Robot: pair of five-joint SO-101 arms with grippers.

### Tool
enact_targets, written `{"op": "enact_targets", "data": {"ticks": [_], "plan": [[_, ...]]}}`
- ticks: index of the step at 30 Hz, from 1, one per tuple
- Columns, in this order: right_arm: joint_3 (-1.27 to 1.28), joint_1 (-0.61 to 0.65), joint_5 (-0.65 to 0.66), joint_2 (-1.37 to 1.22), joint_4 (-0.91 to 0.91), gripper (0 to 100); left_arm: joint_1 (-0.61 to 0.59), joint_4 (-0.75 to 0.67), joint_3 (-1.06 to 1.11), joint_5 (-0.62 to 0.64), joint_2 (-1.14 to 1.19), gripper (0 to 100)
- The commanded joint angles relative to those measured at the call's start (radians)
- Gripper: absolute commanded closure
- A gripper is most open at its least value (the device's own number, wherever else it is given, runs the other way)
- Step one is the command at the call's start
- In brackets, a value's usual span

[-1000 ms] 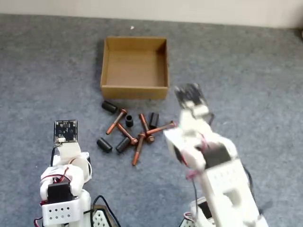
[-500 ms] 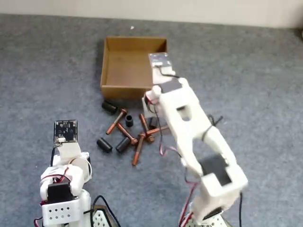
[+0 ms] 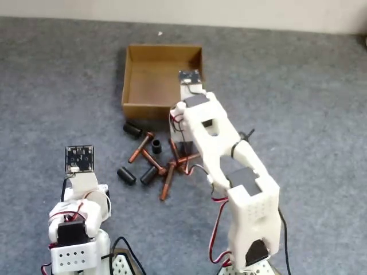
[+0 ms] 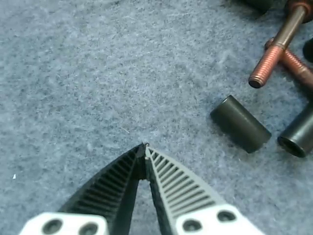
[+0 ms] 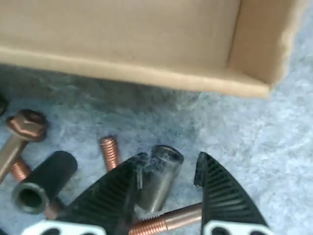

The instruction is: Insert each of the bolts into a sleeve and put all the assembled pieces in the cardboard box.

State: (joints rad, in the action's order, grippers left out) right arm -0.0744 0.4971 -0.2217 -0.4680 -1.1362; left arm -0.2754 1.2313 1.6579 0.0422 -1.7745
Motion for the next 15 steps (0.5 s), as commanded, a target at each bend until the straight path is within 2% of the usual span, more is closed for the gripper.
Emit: {"op": "enact_targets", "data": {"ticks": [1, 7, 12, 15], "plan": [[-0.059, 0.019, -0.018, 0.012, -0.008, 83.2, -0.015, -0.020, -0.042, -0.006, -0.007, 99], [-0.059, 0.039, -0.018, 0.008, -0.068, 84.5, -0.015, -0.020, -0.042, -0.006, -0.007, 99], [-0.059, 0.039, -0.009, 0.007, -0.071, 99.2, -0.015, -0.020, -0.042, -0.006, -0.007, 99], [-0.065, 0.039, -0.009, 0.022, -0.124, 99.2, -0.015, -0.020, -0.042, -0.006, -0.007, 99]]}}
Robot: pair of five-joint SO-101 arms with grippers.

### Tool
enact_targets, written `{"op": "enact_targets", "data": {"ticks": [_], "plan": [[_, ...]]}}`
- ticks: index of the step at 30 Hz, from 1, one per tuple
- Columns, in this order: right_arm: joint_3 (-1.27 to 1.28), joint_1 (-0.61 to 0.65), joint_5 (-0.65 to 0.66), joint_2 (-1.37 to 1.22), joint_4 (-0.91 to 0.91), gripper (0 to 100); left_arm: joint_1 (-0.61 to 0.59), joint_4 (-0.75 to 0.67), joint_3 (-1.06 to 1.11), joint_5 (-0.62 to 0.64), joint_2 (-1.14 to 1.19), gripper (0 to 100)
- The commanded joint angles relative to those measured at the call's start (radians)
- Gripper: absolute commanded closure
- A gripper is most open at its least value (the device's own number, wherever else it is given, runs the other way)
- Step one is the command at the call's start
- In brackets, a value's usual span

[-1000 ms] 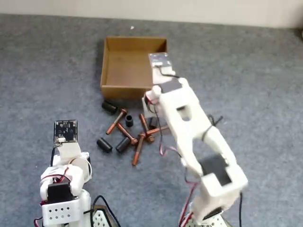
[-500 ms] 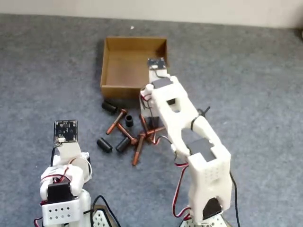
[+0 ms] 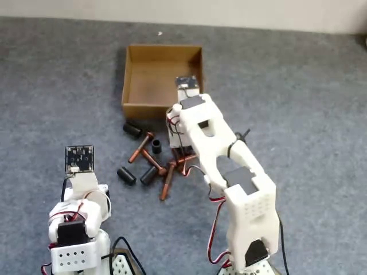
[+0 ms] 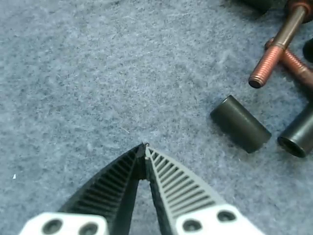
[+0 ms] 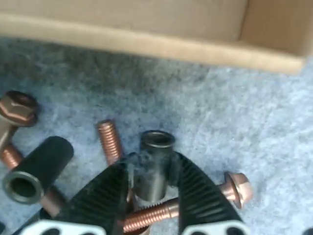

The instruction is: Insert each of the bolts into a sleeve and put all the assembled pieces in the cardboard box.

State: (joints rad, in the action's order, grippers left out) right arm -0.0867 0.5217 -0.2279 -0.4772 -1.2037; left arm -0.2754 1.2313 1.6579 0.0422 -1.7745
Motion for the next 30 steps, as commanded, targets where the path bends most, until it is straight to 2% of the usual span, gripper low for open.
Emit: {"op": "enact_targets", "data": {"ticks": [1, 4, 8, 14, 19, 30], "plan": [[-0.053, 0.015, -0.002, 0.047, -0.097, 99.2, -0.015, -0.020, -0.042, -0.006, -0.007, 99], [-0.056, 0.015, 0.000, 0.153, -0.168, 99.2, -0.015, -0.020, -0.042, -0.006, -0.007, 99], [-0.025, 0.012, 0.094, 0.369, -0.194, 99.2, -0.015, -0.020, -0.042, -0.006, -0.007, 99], [0.170, -0.061, 0.152, 0.684, -0.214, 99.2, -0.015, -0.020, -0.047, -0.006, -0.007, 99], [0.357, -0.147, 0.152, 0.886, -0.206, 99.2, -0.015, -0.020, -0.051, -0.006, -0.007, 99], [0.854, -0.338, 0.144, 1.211, 0.045, 99.2, -0.015, -0.020, -0.053, -0.006, -0.007, 99]]}}
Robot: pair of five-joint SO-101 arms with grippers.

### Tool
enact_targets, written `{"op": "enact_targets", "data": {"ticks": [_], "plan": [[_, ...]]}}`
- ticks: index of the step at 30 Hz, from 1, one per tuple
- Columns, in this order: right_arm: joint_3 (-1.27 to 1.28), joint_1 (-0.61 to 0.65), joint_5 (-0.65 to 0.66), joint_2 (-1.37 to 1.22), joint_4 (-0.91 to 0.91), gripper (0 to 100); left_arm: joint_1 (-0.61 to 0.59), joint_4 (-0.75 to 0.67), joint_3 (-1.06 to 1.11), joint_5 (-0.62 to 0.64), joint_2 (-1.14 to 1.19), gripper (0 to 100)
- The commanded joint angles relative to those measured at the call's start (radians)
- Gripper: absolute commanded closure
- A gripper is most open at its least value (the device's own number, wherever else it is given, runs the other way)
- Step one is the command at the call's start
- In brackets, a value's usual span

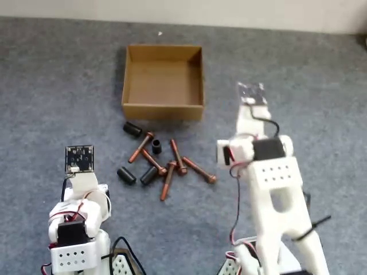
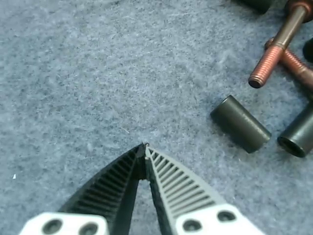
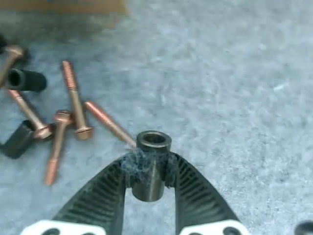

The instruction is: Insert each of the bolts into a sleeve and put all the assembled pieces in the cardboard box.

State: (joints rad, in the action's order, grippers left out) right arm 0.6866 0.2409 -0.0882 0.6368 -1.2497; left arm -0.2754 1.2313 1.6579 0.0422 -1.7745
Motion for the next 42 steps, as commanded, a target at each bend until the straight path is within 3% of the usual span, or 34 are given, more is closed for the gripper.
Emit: {"op": "enact_targets", "data": {"ticks": [1, 9, 15, 19, 24, 32, 38, 42], "plan": [[0.120, -0.074, 0.005, 0.122, 0.116, 99.2, -0.013, -0.020, -0.053, -0.006, -0.007, 99], [0.329, -0.147, -0.017, 0.259, 0.252, 99.3, -0.007, -0.021, -0.131, -0.021, -0.007, 99], [0.361, -0.171, -0.074, 0.265, 0.292, 99.3, -0.007, -0.021, -0.302, -0.391, -0.005, 99], [0.364, -0.260, -0.101, 0.265, 0.326, 99.3, 0.010, -0.023, -0.430, -0.423, 0.005, 99], [0.366, -0.332, -0.130, 0.265, 0.354, 99.3, 0.124, -0.018, -0.527, -0.460, 0.028, 99], [0.367, -0.366, -0.132, 0.265, 0.377, 99.3, 0.323, -0.018, -0.759, -0.471, 0.539, 98], [0.367, -0.453, -0.173, 0.265, 0.398, 99.3, 0.501, -0.025, -0.947, -0.571, 0.931, 85], [0.363, -0.481, -0.173, 0.265, 0.398, 99.3, 0.605, -0.026, -1.050, -0.671, 1.133, 85]]}}
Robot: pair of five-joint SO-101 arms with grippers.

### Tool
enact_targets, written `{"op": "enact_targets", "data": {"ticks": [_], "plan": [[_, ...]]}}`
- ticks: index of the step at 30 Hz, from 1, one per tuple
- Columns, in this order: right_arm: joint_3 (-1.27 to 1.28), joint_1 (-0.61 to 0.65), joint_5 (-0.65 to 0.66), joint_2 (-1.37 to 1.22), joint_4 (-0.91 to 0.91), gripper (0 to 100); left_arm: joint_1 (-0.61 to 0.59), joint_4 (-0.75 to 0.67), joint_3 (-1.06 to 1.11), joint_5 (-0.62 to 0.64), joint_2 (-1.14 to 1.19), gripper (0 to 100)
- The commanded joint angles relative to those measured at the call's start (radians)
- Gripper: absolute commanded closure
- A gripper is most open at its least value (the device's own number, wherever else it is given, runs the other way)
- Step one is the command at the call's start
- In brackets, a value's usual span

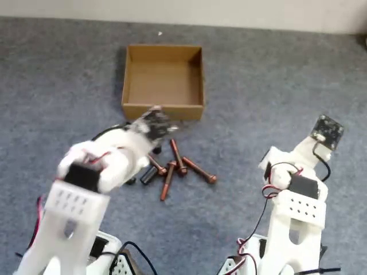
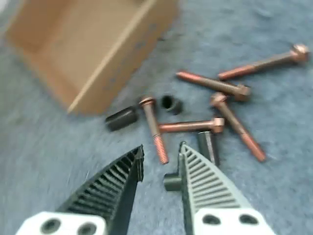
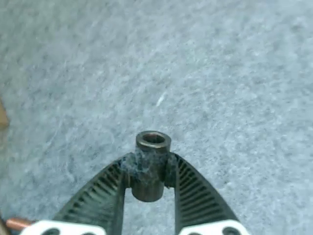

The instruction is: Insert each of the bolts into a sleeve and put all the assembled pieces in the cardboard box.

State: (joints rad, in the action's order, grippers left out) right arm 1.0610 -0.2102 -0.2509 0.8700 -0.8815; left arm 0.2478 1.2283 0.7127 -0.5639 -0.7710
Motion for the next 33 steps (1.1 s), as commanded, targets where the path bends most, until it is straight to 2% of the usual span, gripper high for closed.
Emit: {"op": "enact_targets", "data": {"ticks": [1, 7, 15, 22, 27, 30, 33], "plan": [[-0.012, -0.035, -0.011, 0.031, 0.030, 99.3, 0.108, -0.023, -0.127, -0.083, 0.176, 85], [-0.016, -0.065, -0.011, 0.031, 0.030, 99.3, 0.242, -0.026, -0.259, -0.124, 0.432, 85], [-0.016, -0.074, -0.011, 0.035, 0.036, 99.3, 0.314, -0.144, -0.403, -0.124, 0.750, 85], [-0.016, -0.087, -0.011, 0.039, 0.036, 99.3, 0.372, -0.167, -0.522, -0.124, 0.975, 85], [-0.016, -0.087, -0.011, 0.039, 0.036, 99.3, 0.386, -0.160, -0.565, -0.127, 1.061, 85], [-0.016, -0.087, -0.011, 0.039, 0.036, 99.3, 0.394, -0.158, -0.559, -0.190, 1.063, 85], [-0.016, -0.087, -0.011, 0.039, 0.035, 99.3, 0.398, -0.138, -0.562, -0.201, 1.070, 85]]}}
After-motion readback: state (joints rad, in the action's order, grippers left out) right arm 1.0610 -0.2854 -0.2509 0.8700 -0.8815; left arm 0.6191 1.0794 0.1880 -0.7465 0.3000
